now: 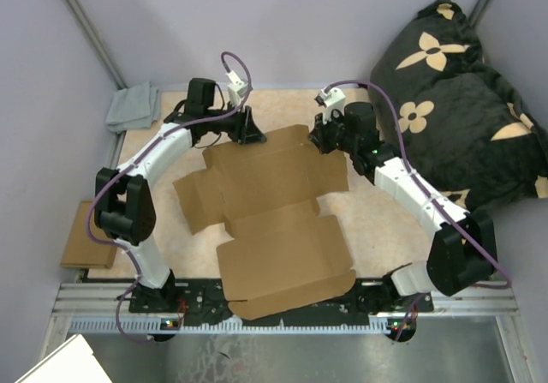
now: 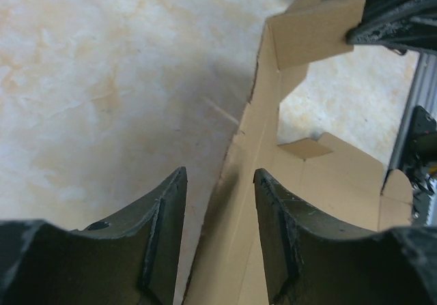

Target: Fold the paper box

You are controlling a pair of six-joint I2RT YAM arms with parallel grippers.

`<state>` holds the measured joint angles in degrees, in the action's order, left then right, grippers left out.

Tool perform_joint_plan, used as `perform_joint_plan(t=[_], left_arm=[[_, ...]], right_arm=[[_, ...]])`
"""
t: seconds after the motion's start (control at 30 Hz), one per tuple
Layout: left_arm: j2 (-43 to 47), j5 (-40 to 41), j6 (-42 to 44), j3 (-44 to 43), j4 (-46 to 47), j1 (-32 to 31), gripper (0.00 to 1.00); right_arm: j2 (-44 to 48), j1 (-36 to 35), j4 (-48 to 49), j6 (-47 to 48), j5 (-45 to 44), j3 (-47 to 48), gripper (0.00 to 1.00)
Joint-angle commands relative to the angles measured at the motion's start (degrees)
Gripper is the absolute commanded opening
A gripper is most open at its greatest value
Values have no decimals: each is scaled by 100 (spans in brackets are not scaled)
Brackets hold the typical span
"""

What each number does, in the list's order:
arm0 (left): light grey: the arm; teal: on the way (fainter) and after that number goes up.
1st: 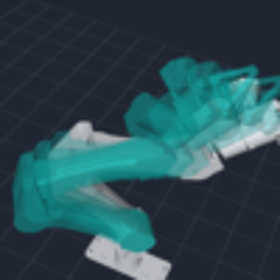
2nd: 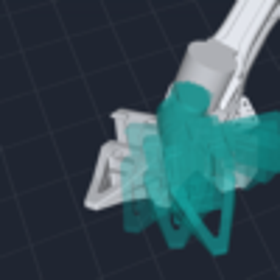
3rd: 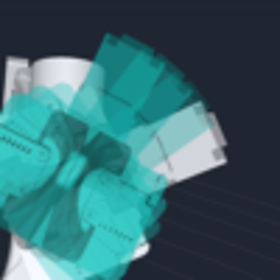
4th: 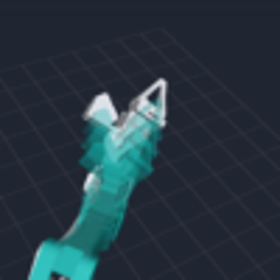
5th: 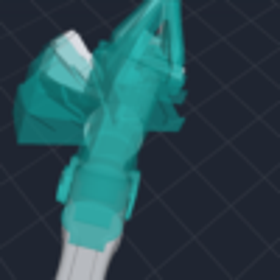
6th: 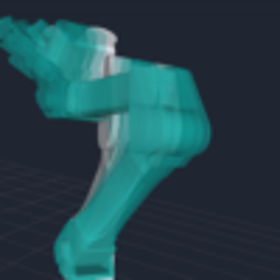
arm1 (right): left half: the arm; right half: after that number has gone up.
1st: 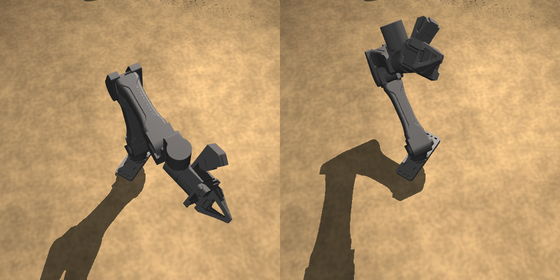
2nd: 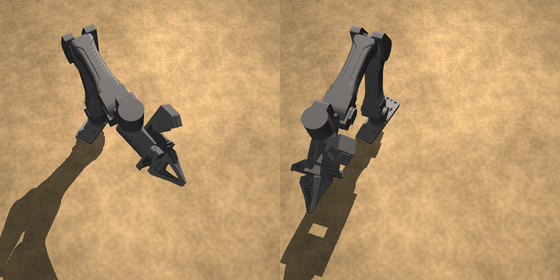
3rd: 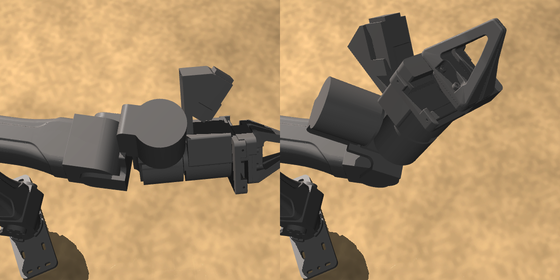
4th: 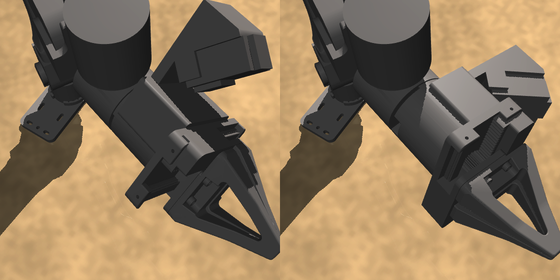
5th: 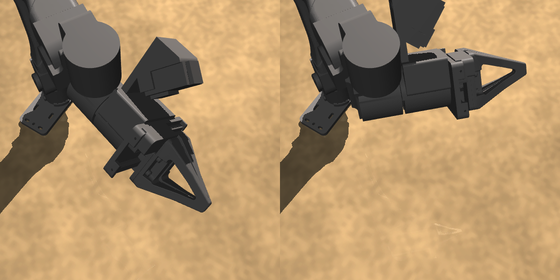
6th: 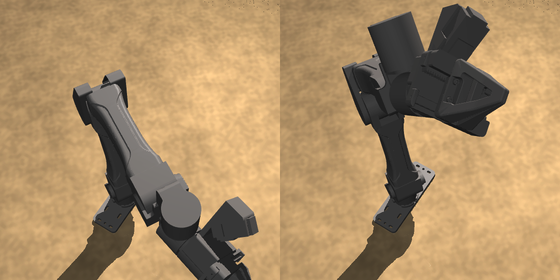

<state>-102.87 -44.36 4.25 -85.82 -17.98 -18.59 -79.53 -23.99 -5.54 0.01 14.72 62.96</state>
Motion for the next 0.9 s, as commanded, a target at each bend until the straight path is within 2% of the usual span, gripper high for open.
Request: perform_joint_plan(t=[0.0,0.27,0.3,0.37,0.4,0.47,0.53,0.57,0.67,0.77,0.87], left_arm=[[252,-672,-22,356,224,15,49],[877,-143,148,957,141,-34,37],[964,-64,165,988,118,-48,34],[1093,179,237,973,-3,-122,21],[1141,333,303,927,-103,-183,14],[1230,660,430,814,-266,-325,1],[1291,1023,565,617,-470,-502,0],[1314,1214,640,517,-586,-591,0],[1415,1663,941,354,-855,-888,0],[1502,2352,1217,370,-1012,-1242,0],[1588,3139,1476,543,-1067,-1625,0]], right_arm=[[252,-9,256,123,95,25,0],[271,-9,134,52,0,95,0],[278,-9,99,47,-16,98,0],[293,-9,26,24,-42,110,0],[303,-8,-11,5,-75,128,3],[333,-3,-140,-79,-259,165,26],[381,6,-303,-180,-573,214,49],[424,33,-348,-230,-760,216,53],[593,415,-245,-581,-912,149,57],[638,1261,-33,-1136,-403,148,57],[342,1773,83,-1249,98,302,55]])
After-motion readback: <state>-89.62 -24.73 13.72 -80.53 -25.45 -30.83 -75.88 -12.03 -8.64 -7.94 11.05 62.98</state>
